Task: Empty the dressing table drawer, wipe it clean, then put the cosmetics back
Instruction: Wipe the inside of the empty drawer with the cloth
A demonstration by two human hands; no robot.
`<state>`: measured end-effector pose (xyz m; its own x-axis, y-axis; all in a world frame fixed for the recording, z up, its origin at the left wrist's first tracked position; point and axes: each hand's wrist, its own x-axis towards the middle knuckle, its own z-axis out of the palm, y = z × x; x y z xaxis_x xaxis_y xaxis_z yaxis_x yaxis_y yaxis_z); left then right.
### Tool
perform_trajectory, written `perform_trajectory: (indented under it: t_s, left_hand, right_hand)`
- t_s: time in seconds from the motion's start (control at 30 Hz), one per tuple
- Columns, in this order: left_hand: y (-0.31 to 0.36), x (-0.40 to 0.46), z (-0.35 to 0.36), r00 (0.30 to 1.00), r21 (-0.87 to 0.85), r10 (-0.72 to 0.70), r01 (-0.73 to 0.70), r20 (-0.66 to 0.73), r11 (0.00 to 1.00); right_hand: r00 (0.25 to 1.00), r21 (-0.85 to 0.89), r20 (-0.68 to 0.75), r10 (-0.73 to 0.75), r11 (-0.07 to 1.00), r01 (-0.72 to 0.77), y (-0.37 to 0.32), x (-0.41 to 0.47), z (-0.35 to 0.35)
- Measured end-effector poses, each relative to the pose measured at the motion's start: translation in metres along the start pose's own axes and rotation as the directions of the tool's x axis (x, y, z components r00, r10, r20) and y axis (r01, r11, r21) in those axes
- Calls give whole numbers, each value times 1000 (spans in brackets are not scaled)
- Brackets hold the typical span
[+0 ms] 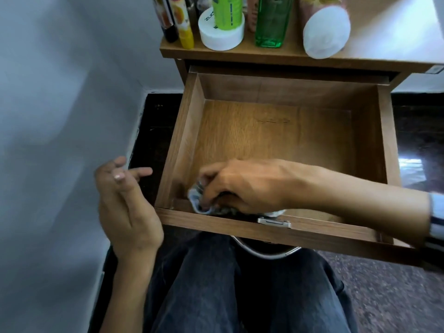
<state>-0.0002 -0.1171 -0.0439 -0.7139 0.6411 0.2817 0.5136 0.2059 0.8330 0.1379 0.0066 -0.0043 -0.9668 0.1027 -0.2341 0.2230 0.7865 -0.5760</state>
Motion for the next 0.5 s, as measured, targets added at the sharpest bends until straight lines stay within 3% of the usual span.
perform_trajectory:
  t_s: [0.17, 0.4, 0.5]
  left_hand:
    - [-6, 7, -8, 1000, 163, 3, -8, 31, 987]
    - [-5, 6, -9, 998, 200, -50, 41, 42, 979]
    - [-3, 5, -7, 998, 217, -42, 33, 38, 976]
  right_hand:
    - [997, -11, -38, -74, 997, 74, -14, 28, -1]
    - [966, -31, 256, 29, 999, -22, 10, -24, -15]
    - [968, -16, 247, 35, 999, -32, 16, -31, -15]
